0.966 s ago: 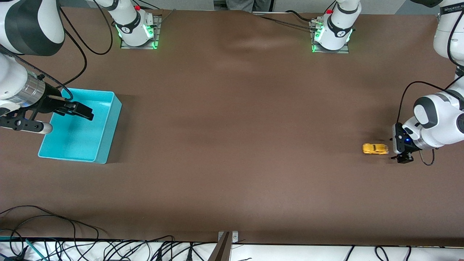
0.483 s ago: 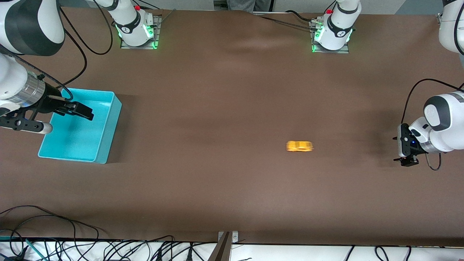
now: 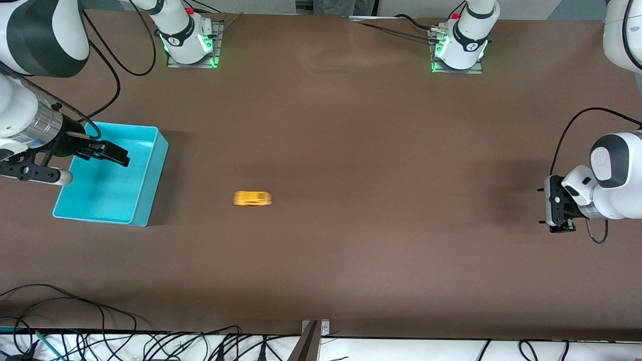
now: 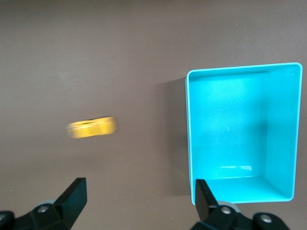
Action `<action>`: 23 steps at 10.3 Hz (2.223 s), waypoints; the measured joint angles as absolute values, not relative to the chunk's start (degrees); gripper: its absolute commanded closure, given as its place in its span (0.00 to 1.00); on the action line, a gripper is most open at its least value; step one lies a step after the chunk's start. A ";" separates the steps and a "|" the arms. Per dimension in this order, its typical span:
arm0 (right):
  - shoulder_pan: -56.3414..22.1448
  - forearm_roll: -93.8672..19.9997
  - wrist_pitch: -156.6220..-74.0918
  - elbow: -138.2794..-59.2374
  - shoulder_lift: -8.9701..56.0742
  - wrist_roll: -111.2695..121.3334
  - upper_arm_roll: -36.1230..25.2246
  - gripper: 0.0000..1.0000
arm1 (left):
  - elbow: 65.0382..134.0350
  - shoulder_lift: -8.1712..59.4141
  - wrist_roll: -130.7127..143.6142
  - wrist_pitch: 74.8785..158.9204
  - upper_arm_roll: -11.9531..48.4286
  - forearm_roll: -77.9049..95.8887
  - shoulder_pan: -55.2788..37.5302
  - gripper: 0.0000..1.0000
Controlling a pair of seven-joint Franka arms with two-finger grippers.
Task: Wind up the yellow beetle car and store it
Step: 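Release the car so it rolls toward the turquoise bin, then reach the right gripper to the car and grasp it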
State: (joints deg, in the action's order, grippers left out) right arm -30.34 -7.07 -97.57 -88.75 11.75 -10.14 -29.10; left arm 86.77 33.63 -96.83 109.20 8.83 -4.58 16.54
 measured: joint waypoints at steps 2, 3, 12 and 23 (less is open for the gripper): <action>-30.34 -7.07 -97.57 -88.75 11.75 -10.14 -29.09 0.00 | 84.69 33.61 -92.06 105.75 8.88 -4.59 14.34 0.00; -30.34 -7.07 -97.57 -88.75 11.75 -10.14 -29.09 0.00 | 83.99 33.58 -89.53 104.42 8.92 -4.59 13.54 0.00; -30.42 -7.08 -98.73 -89.11 17.47 21.18 -28.87 0.00 | 81.53 21.12 -38.15 91.91 13.88 -4.57 6.94 0.00; -29.80 -20.82 -121.10 -95.97 34.41 82.95 -28.03 0.00 | 93.77 -0.84 -1.27 90.73 3.14 0.94 -4.71 0.00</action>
State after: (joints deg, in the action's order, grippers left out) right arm -29.80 -20.82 -121.10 -95.97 34.41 82.95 -28.03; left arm 93.77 -0.84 -1.27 90.73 3.14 0.94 -4.71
